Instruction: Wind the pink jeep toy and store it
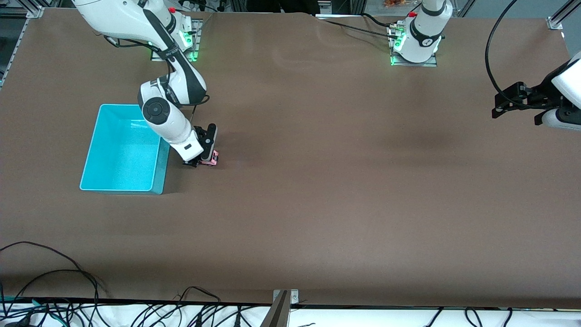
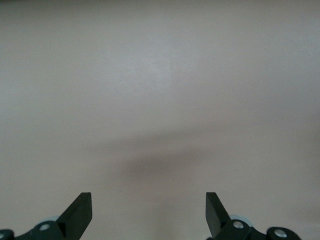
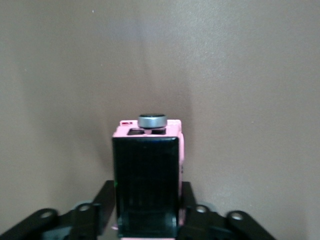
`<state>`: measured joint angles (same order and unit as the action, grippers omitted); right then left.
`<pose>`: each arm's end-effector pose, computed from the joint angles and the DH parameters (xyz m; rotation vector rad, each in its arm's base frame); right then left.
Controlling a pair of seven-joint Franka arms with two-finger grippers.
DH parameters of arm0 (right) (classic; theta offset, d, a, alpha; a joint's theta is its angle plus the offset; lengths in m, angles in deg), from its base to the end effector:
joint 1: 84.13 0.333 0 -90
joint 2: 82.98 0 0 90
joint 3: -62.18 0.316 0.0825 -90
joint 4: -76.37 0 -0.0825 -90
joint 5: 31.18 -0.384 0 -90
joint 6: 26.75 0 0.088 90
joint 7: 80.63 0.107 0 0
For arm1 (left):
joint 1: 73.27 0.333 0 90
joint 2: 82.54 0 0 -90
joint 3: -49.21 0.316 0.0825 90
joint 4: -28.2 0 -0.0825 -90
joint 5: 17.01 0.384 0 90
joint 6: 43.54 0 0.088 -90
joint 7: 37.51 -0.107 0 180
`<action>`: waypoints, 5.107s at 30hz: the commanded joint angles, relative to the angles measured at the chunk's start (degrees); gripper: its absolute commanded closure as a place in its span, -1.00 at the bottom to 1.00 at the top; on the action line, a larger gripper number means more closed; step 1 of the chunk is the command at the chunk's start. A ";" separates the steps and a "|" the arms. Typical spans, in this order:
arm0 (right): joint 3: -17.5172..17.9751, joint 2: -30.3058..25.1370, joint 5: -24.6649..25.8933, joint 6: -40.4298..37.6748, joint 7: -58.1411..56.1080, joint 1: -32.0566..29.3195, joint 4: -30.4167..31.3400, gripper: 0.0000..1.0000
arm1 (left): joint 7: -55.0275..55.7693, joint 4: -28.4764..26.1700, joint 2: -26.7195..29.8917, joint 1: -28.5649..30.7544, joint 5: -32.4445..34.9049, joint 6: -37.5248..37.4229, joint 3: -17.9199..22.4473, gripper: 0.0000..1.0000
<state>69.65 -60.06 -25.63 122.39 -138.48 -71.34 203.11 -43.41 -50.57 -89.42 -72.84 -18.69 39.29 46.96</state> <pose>0.5164 0.1941 0.1963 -2.3637 -2.0658 0.0052 0.5786 -0.0202 0.6371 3.0978 -0.2133 -0.0743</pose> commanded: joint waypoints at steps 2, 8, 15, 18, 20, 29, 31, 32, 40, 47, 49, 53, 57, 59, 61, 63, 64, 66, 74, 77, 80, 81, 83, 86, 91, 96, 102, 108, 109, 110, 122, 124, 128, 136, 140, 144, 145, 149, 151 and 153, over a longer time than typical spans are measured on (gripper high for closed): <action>0.17 0.01 2.10 0.45 -0.42 -0.40 -0.18 0.60 | -1.13 1.78 -0.50 1.33 -3.85 -1.35 0.23 -1.00; 0.35 -1.56 2.10 -2.53 -0.33 -0.32 -2.55 0.63 | -1.13 1.78 -0.59 1.42 -3.85 -1.27 0.14 -1.00; 0.26 -5.96 2.10 -10.44 -0.51 -0.32 -6.06 0.63 | -1.04 1.87 -0.59 1.16 -3.94 -1.27 0.05 -1.00; -0.26 -7.72 2.10 -15.17 -0.60 -0.40 -8.26 0.63 | -1.13 1.87 -0.59 1.33 -3.94 -1.27 0.05 -1.00; -1.67 -8.60 2.10 -19.13 -1.12 -0.40 -10.19 0.63 | -1.13 1.87 -0.50 1.51 -3.94 -1.27 0.05 -1.00; -10.01 -9.21 -1.93 -36.10 -12.19 -0.58 -19.95 0.63 | -0.95 1.87 -0.50 1.60 -3.67 -1.35 0.14 -1.00; -12.73 -9.92 -5.09 -37.69 -15.00 -0.58 -20.22 0.63 | -0.95 1.87 -0.41 1.60 -3.50 -1.35 0.14 -1.00; -14.31 -10.18 -6.85 -38.04 -16.84 -0.58 -20.04 0.63 | -0.95 1.87 -0.41 1.60 -3.50 -1.35 0.14 -1.00; -21.71 -10.88 -13.46 -39.28 -31.88 -0.49 -16.10 0.63 | -1.04 1.87 -0.50 1.60 -3.85 -1.35 0.14 -1.00; -24.26 -14.04 -13.55 -33.14 -31.98 -0.49 -5.82 0.63 | -0.95 1.87 -0.59 1.86 -3.06 -1.35 0.23 -1.00; -24.44 -15.10 -13.55 -29.45 -32.59 -0.49 -2.13 0.63 | -0.87 1.87 -0.59 1.77 -2.80 -1.35 0.14 -1.00; -24.61 -15.90 -13.55 -21.89 -35.83 -0.49 3.94 0.63 | -0.51 1.78 -0.76 1.16 -2.09 -1.35 -0.04 -1.00; -25.23 -15.19 -13.55 -19.94 -36.81 -0.58 5.97 0.63 | -0.51 1.78 -1.38 0.72 0.10 -1.27 -0.30 -1.00; -25.32 -15.02 -13.55 -19.07 -36.90 -0.58 7.11 0.63 | -0.51 1.78 -1.38 0.54 1.16 -1.35 -0.48 -1.00; -25.23 -15.10 -13.63 -17.14 -36.98 -0.58 8.95 0.63 | -0.43 1.43 -1.29 -0.07 2.30 -1.44 -0.48 -1.00; -25.32 -15.19 -13.63 -15.12 -37.07 -0.67 10.71 0.63 | -0.60 1.51 -1.12 -0.16 2.57 -1.62 -0.48 -1.00; -25.32 -15.19 -13.63 -14.24 -37.16 -0.67 11.41 0.63 | -0.69 1.60 -1.12 -0.16 2.57 -1.79 -0.48 -1.00; -25.32 -15.19 -13.63 -13.26 -37.42 -0.67 12.21 0.63 | -0.69 1.60 -1.03 -0.16 2.57 -2.41 -0.48 -1.00; -25.23 -15.02 -13.63 -12.30 -38.21 -0.67 13.62 0.55 | -0.78 1.78 -0.68 -0.25 1.78 -3.90 -0.92 -1.00; -25.23 -14.84 -13.63 -12.12 -38.39 -0.67 13.97 0.22 | -0.78 1.78 -0.68 -0.16 1.78 -4.87 -0.92 -1.00; -25.23 -14.32 -13.63 -11.94 -38.39 -0.67 13.97 -0.04 | -0.86 1.78 -0.68 -0.25 1.86 -4.87 -0.83 -1.00; -25.23 -13.97 -13.63 -11.94 -38.30 -0.67 13.97 -0.13 | -0.95 1.78 -0.68 -0.25 1.86 -4.87 -0.65 -1.00; -25.23 -13.87 -13.72 -11.94 -38.30 -0.67 13.97 -0.34 | -1.04 1.69 -0.76 -0.25 1.95 -4.87 -0.65 -1.00; -25.23 -13.79 -14.42 -12.03 -38.30 -0.67 13.88 -1.00 | -0.95 1.69 -0.85 -0.77 2.13 -4.87 -0.65 -1.00; -25.23 -14.14 -14.51 -12.38 -38.13 -0.67 13.44 -1.00 | -1.04 1.78 -0.85 -1.66 2.48 -4.78 -0.39 -1.00; -25.14 -15.10 -14.51 -13.17 -38.13 -0.58 11.69 -1.00 | -1.30 1.69 -1.64 -1.13 1.69 -4.17 -0.04 -1.00; -24.70 -15.90 -14.51 -18.26 -36.82 0.03 4.23 -1.00 | -1.22 1.69 -4.45 -0.07 2.30 -0.13 0.14 -1.00; -23.91 -15.81 -14.34 -30.81 -25.24 0.21 -7.28 -1.00 | -1.22 1.78 -6.30 0.10 2.39 0.84 0.23 -1.00; -23.91 -15.81 -14.25 -32.93 -22.08 0.21 -9.39 -1.00 | -1.22 1.78 -6.56 0.10 2.30 0.93 0.23 -1.00; -23.91 -15.89 -14.07 -34.95 -19.09 0.21 -11.24 -1.00 | -1.22 1.78 -6.83 0.10 2.22 1.02 0.23 -1.00; -23.65 -15.81 -11.70 -47.97 15.72 0.39 -28.12 -1.00 | -0.87 1.78 -6.57 -0.16 2.74 0.75 -0.56 -1.00; -23.65 -15.72 -11.61 -48.33 20.47 0.39 -29.97 -1.00 | -0.78 1.78 -6.57 -0.07 3.09 0.75 -0.30 -1.00; -23.65 -15.72 -9.51 -48.94 30.05 0.47 -32.34 -1.00 | -0.43 1.78 -6.65 -0.34 4.32 0.84 -0.30 -1.00; -23.73 -15.28 -6.87 -53.15 53.08 1.18 -37.96 -1.00 | -0.34 1.95 -6.65 -0.69 3.44 0.93 -0.56 -1.00; -24.00 -15.19 -6.34 -53.95 54.86 1.09 -39.99 -1.00 | -0.60 1.95 -6.30 -0.43 3.53 0.76 -0.48 -1.00; -24.09 -15.45 -5.11 -53.95 54.77 1.00 -40.26 -1.00 | -0.34 1.95 -5.07 -0.16 3.36 0.67 -0.48 -1.00; -24.09 -15.63 -5.11 -53.95 54.86 1.00 -40.26 -1.00 | -0.42 1.87 -4.98 -0.16 3.36 0.67 -0.56 -1.00; -24.43 -16.07 -5.46 -53.95 55.74 1.00 -40.26 -1.00 | -0.95 1.95 -4.98 0.01 3.53 0.49 -0.13 -1.00; -24.79 -16.16 -5.63 -54.04 55.57 0.83 -40.26 -1.00 | -1.13 1.95 -4.98 0.10 3.97 0.49 -0.04 -1.00; -24.70 -17.29 -5.72 -54.83 55.65 0.74 -40.00 -1.00 | -1.04 1.95 -4.98 0.10 4.06 0.49 -0.21 -1.00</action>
<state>45.41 -76.51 -31.73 69.99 -83.80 -70.50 164.43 -43.51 -49.09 -94.77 -73.06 -15.97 40.52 46.91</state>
